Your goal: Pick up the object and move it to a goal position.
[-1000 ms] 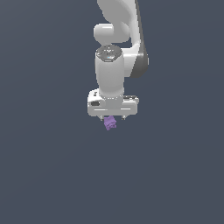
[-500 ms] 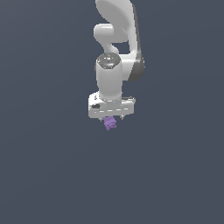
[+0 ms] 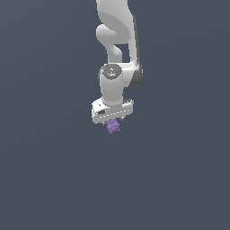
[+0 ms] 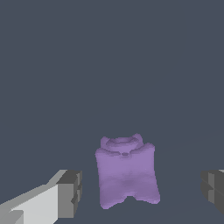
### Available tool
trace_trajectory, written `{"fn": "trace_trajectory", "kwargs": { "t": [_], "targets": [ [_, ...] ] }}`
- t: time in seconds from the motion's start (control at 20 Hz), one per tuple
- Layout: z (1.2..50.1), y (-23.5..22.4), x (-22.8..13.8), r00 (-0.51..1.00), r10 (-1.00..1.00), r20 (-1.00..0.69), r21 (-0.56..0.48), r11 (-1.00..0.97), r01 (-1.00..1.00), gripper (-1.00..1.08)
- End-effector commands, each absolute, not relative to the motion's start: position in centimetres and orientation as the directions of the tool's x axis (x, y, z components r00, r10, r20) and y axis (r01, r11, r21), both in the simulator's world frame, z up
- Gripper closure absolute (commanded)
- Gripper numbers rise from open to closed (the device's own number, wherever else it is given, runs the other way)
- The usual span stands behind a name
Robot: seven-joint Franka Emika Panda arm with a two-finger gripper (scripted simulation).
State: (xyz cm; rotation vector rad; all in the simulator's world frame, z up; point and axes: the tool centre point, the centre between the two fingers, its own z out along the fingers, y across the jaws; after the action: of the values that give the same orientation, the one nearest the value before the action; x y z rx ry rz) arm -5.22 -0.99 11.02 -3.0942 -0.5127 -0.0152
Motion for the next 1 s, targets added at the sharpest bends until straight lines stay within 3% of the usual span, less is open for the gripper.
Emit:
{"fn": "trace_trajectory", "kwargs": {
  "t": [0.0, 0.95],
  "targets": [
    [10.2, -1.1, -6.0, 0.932, 0.363, 0.007, -0.001, -0.932, 0.363, -0.92],
    [6.4, -1.2, -7.3, 0.908, 0.418, 0.000, 0.000, -0.908, 0.418, -0.92]
  ]
}}
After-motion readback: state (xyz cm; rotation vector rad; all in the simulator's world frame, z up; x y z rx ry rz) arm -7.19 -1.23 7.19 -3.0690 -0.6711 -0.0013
